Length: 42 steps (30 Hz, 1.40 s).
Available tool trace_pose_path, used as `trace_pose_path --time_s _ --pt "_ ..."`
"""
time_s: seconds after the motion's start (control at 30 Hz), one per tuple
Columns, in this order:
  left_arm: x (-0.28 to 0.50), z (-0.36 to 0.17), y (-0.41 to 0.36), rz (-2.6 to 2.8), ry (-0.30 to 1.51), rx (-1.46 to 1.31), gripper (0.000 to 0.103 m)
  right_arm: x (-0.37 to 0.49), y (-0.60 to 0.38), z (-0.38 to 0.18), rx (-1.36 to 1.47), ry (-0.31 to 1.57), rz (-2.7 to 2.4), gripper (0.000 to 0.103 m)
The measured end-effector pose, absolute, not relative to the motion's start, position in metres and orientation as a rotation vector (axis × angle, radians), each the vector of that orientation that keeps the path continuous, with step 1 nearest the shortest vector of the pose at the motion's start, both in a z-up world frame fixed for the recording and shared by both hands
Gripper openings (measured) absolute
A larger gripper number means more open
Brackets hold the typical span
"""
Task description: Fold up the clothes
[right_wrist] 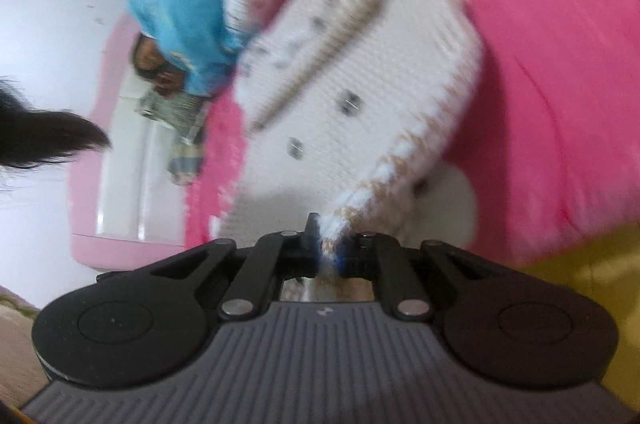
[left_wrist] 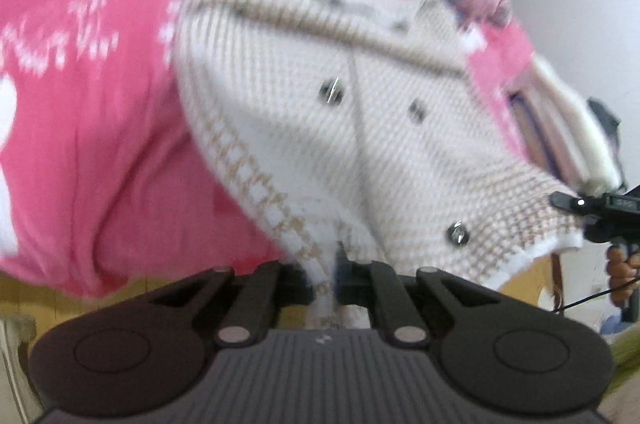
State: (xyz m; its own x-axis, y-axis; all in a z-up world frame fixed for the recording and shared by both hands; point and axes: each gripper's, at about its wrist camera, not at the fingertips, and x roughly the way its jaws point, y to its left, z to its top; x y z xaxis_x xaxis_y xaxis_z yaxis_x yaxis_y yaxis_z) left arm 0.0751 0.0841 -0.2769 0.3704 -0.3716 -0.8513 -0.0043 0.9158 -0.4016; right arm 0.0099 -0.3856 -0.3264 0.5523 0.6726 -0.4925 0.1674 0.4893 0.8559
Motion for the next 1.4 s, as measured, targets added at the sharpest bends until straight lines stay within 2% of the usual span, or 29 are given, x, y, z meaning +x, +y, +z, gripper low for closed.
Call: trace_pose_path --time_s 0.17,0.43,0.6,0.7,0.83,0.93,1.0,1.07,1.13,1.2,1.3,1.4 --pt "0.122 -0.247 0.079 -0.261 1.068 -0.421 0.007 0.054 -0.395 -0.29 1.018 0.877 0.449 0.005" --pt "0.228 -0.242 0.125 -0.322 0.982 -0.459 0.007 0.15 -0.414 -0.258 0.997 0.787 0.423 0.005" --pt "0.327 -0.263 0.156 -0.37 0.982 -0.457 0.007 0.223 -0.429 -0.266 1.01 0.744 0.362 0.005" --pt "0.386 -0.295 0.167 -0.363 1.002 -0.48 0.008 0.266 -0.445 -0.293 1.069 0.716 0.277 0.006" --pt "0.44 -0.357 0.187 -0.313 1.125 -0.706 0.021 0.304 -0.475 -0.359 1.272 0.777 0.063 0.015" --pt "0.444 -0.373 0.201 -0.313 1.131 -0.857 0.029 0.303 -0.488 -0.389 1.403 0.757 -0.058 0.023" --pt "0.441 -0.375 0.209 -0.326 1.101 -0.916 0.04 0.294 -0.492 -0.387 1.433 0.691 -0.058 0.031" --pt "0.437 -0.373 0.219 -0.311 1.052 -0.955 0.048 0.284 -0.497 -0.378 1.427 0.621 -0.063 0.048" --pt "0.434 -0.371 0.231 -0.267 0.995 -1.001 0.052 0.273 -0.506 -0.371 1.442 0.554 -0.078 0.049" --pt "0.43 -0.368 0.243 -0.209 0.939 -1.043 0.052 0.269 -0.515 -0.368 1.441 0.547 -0.097 0.05" --pt "0.423 -0.354 0.254 -0.099 0.902 -0.988 0.052 0.267 -0.522 -0.365 1.385 0.608 -0.125 0.05" --pt "0.406 -0.336 0.253 -0.067 0.95 -0.878 0.053 0.268 -0.519 -0.36 1.273 0.708 -0.162 0.051"
